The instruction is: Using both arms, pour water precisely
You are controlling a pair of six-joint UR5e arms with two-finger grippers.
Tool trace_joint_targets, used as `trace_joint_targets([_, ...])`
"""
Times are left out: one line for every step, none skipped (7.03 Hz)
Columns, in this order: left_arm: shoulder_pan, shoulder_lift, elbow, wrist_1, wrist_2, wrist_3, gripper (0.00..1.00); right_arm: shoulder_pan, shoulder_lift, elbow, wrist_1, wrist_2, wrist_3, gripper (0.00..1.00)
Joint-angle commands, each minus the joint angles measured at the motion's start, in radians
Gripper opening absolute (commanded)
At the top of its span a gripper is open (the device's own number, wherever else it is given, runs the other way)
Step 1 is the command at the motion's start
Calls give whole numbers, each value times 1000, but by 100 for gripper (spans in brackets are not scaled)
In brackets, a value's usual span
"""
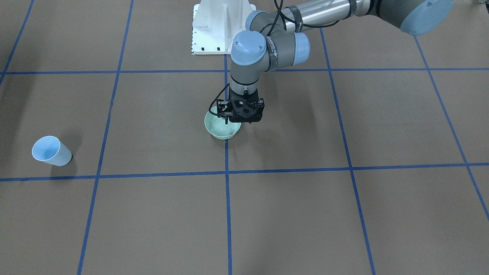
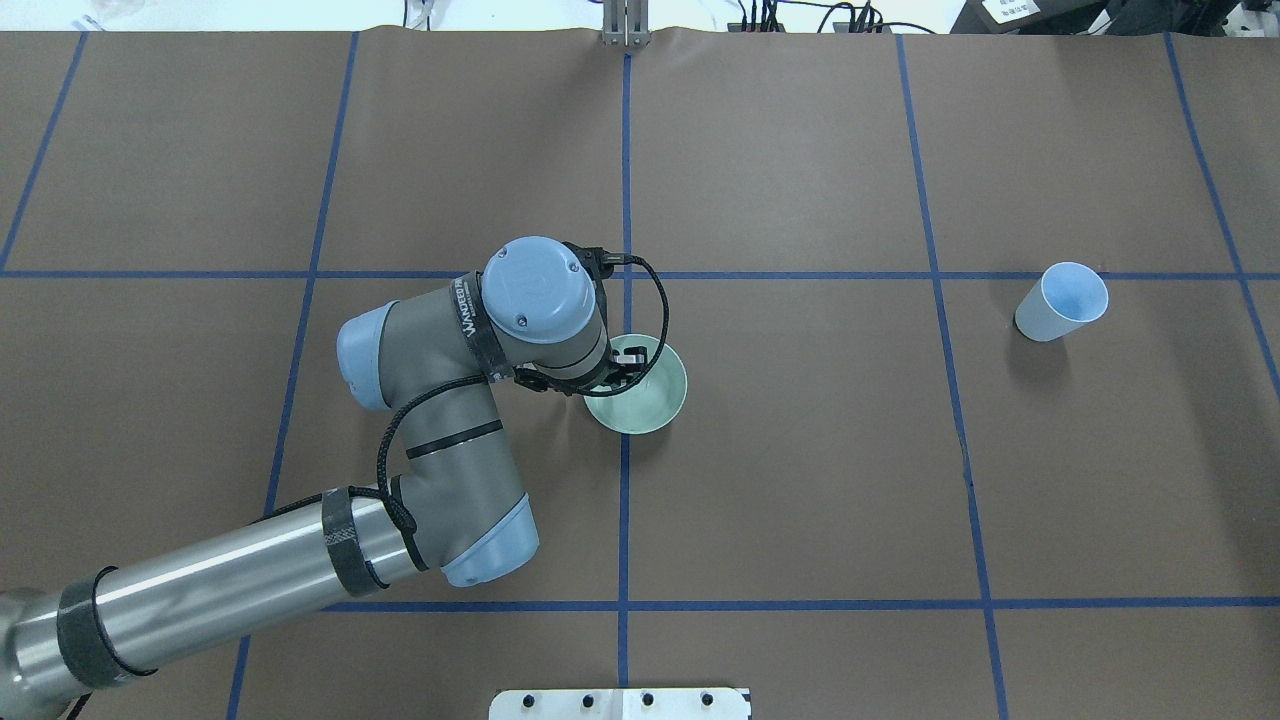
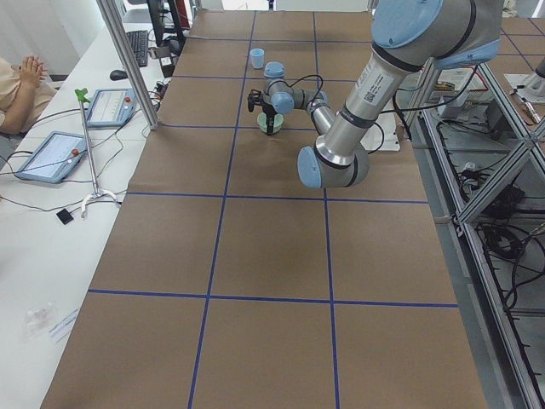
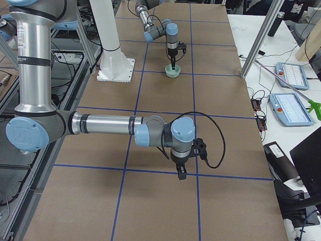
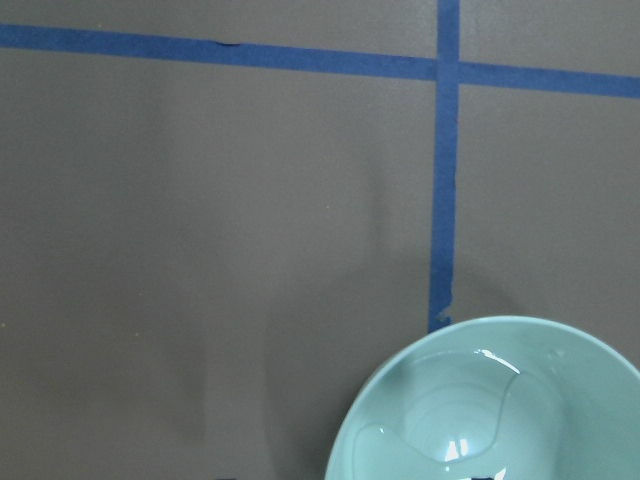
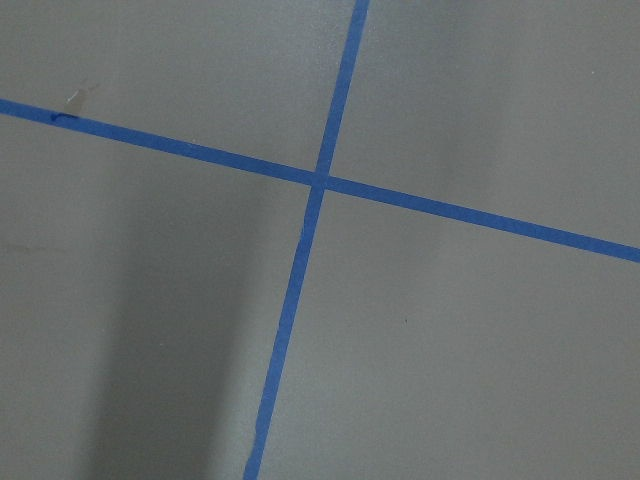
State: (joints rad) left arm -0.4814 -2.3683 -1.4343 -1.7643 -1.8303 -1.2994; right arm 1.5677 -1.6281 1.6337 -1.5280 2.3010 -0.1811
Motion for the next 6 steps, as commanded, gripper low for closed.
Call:
trace_joint_targets([-3,0,-4,-14,-4,3,0,0,2,0,0,0,-1,100])
trace_joint_targets([-8,0,-29,-9,-7,15,0,0,2,0,0,0,-1,100])
trace_joint_targets([-13,0,-52,-4,-7,50,0,0,1,0,0,0,-1,100])
trace_joint_targets([-20,1,-79,-1,-10,54,0,0,-1,0,0,0,-3,100])
trace_joint_targets([-35,48,-139,5,-32,105,0,0,-2,-2,0,-2,-3,100])
trace_joint_targets([-89,134,-211,8,-105,183,0,0,-6,-3,-1,-2,-3,100])
